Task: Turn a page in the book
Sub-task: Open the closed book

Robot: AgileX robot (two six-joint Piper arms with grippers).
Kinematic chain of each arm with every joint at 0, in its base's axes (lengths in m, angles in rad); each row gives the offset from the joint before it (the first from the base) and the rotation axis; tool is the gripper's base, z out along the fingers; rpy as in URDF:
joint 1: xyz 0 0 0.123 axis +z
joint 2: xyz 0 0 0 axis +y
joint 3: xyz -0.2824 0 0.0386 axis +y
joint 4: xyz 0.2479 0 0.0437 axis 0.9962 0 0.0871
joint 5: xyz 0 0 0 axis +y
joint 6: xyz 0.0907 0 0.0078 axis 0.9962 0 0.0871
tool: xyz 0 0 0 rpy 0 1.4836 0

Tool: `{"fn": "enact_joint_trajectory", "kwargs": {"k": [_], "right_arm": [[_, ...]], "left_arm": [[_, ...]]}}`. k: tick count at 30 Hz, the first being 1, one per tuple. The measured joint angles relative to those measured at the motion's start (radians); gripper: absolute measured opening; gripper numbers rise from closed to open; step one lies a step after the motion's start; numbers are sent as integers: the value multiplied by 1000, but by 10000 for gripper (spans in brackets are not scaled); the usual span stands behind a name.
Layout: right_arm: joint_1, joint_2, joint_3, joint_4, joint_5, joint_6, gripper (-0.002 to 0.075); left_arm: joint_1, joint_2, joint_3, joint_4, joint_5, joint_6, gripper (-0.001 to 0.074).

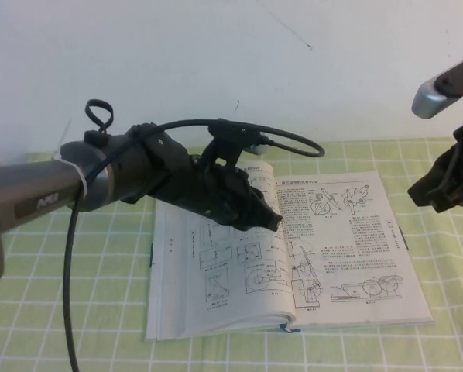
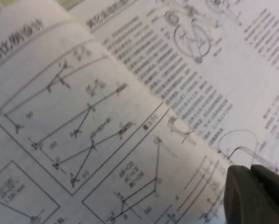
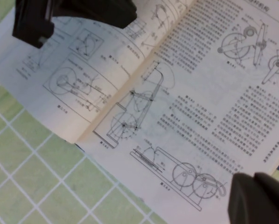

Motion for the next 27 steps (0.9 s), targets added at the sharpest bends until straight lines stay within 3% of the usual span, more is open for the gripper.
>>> {"fn": "enact_joint_trajectory", "kwargs": {"k": [5,7,10,13,19,27], "right_arm": [[0,17,-2,-44,-12,7,63],[0,33,-4,-48,-23,19,153],[0,68,-4,-55,-26,73,348],[0,110,-4,-85,-31,163,457],[-37,193,-4,-95,-63,241,467],[-72,297,-4,32,-82,185,443]], "left_arm": [[0,77,-2,-2,4,0,-4],[0,89,-8,20,13,-19,-4],[2,93,-12,120,12,-108,-4],[2,93,-19,253,12,-221,-4],[2,93,-20,347,14,-311,-4],[2,93,-20,342,14,-311,-4]]}}
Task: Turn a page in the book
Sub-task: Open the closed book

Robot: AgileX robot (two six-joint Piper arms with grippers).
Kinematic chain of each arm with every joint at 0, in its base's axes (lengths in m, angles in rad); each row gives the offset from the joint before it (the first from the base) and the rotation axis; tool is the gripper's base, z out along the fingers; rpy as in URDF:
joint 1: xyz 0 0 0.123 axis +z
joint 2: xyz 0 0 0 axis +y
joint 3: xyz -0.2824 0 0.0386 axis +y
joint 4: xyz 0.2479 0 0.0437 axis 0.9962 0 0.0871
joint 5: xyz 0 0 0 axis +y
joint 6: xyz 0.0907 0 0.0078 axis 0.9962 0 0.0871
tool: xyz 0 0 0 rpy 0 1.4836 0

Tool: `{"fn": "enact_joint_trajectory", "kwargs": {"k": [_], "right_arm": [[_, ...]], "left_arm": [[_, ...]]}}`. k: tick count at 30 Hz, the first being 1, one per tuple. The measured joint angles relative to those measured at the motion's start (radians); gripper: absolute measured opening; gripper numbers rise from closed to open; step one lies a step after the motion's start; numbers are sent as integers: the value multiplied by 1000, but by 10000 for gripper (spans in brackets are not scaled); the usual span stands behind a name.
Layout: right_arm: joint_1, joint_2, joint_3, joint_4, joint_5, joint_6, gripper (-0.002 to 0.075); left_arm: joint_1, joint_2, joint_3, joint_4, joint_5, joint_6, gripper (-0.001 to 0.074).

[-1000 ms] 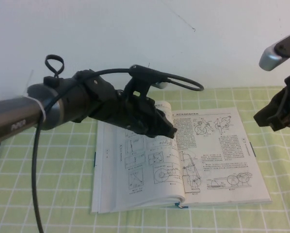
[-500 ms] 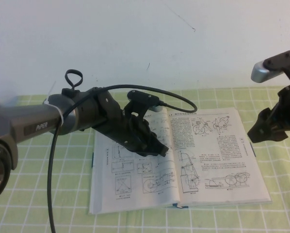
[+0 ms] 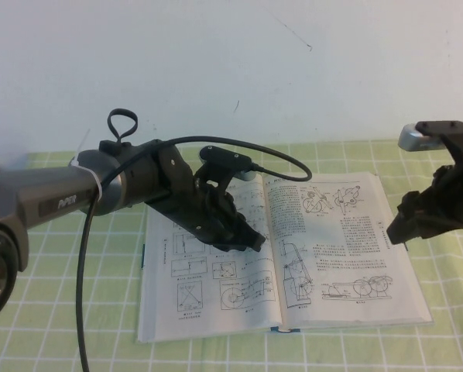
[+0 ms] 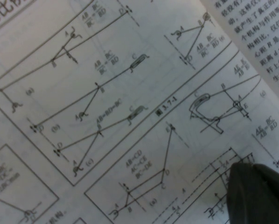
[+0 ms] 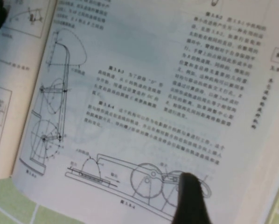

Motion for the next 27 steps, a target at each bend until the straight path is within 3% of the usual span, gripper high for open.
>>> {"fn": "enact_joint_trajectory", "kwargs": {"k": [27], "right_arm": [[0,159,-2,149,-80,-136,442]], "left_arm": [[0,0,0,-29,1,-1,-4]]}}
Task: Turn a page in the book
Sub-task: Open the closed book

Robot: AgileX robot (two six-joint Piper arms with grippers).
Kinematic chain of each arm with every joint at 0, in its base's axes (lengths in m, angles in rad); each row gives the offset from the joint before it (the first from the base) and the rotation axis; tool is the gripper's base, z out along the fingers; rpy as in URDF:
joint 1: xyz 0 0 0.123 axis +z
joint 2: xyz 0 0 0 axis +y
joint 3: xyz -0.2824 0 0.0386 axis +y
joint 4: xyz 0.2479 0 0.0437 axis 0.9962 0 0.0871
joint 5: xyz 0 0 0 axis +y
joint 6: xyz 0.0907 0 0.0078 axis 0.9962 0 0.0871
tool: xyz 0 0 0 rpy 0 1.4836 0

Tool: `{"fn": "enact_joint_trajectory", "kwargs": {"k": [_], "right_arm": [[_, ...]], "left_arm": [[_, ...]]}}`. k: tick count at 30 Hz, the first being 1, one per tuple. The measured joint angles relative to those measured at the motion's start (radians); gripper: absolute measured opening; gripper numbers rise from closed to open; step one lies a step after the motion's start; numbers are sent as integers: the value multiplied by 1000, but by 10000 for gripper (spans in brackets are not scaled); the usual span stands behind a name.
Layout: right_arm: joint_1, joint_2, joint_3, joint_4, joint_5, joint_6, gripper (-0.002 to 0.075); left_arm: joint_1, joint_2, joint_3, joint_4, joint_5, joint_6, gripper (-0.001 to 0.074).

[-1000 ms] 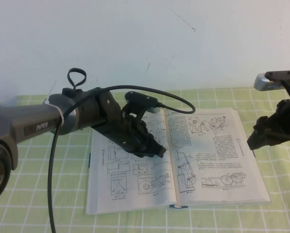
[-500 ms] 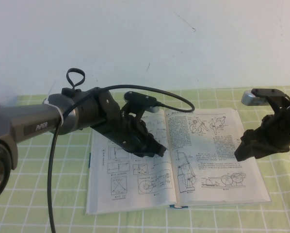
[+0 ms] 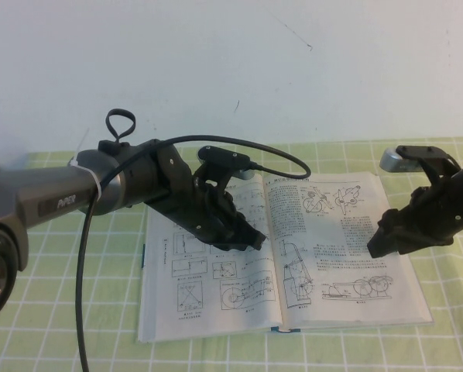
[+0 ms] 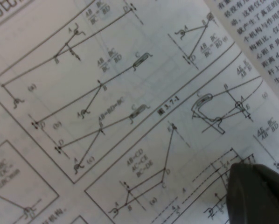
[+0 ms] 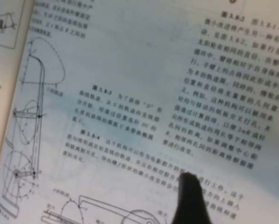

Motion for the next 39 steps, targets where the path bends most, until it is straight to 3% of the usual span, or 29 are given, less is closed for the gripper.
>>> {"fn": "enact_joint_trajectory", "kwargs": {"k": [21,39], "right_arm": [[-2,27,-5,14,-14,61,441],[-9,47,-9,181,3,1,441]], "left_arm": [[0,0,0,0,0,4,-4],[0,0,0,6,-2,23,-4]]}}
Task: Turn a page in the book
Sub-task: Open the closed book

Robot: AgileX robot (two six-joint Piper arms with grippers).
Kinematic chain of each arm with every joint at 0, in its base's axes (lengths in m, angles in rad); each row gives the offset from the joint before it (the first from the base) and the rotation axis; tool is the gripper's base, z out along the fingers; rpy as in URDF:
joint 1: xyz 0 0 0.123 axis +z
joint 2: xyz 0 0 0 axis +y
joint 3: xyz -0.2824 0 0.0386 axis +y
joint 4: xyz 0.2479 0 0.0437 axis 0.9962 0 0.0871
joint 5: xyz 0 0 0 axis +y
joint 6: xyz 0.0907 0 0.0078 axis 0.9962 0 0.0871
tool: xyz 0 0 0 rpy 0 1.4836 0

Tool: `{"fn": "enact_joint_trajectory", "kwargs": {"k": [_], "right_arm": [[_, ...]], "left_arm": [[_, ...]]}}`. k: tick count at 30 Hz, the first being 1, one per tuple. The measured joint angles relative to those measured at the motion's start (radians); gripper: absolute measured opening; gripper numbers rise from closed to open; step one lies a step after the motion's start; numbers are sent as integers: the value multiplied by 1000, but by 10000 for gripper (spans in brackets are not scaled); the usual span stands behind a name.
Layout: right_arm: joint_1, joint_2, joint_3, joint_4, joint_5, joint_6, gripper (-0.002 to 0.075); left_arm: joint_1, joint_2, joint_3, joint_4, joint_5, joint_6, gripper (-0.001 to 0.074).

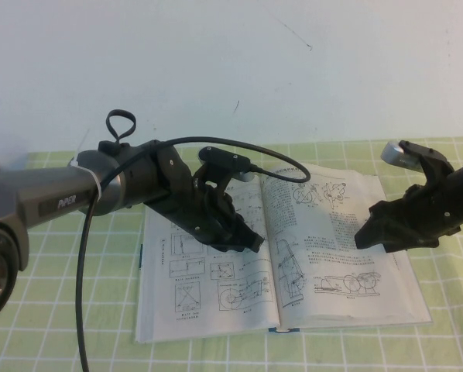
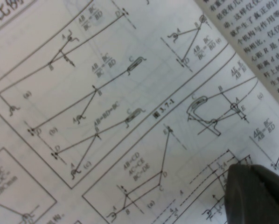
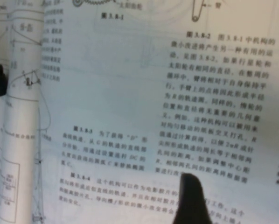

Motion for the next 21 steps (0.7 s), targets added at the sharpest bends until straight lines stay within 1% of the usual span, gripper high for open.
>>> {"fn": "enact_joint_trajectory", "kwargs": {"k": [8,15,21], "right_arm": [[0,2,0,10,4,-3,441],[0,2,0,62,33,-26,441],[2,2,0,95,44,-48,386]], "left_arm": [[0,0,0,0,0,0,-4],[0,0,0,-2,0,1,-4],[0,0,0,-2,0,1,-4]]}}
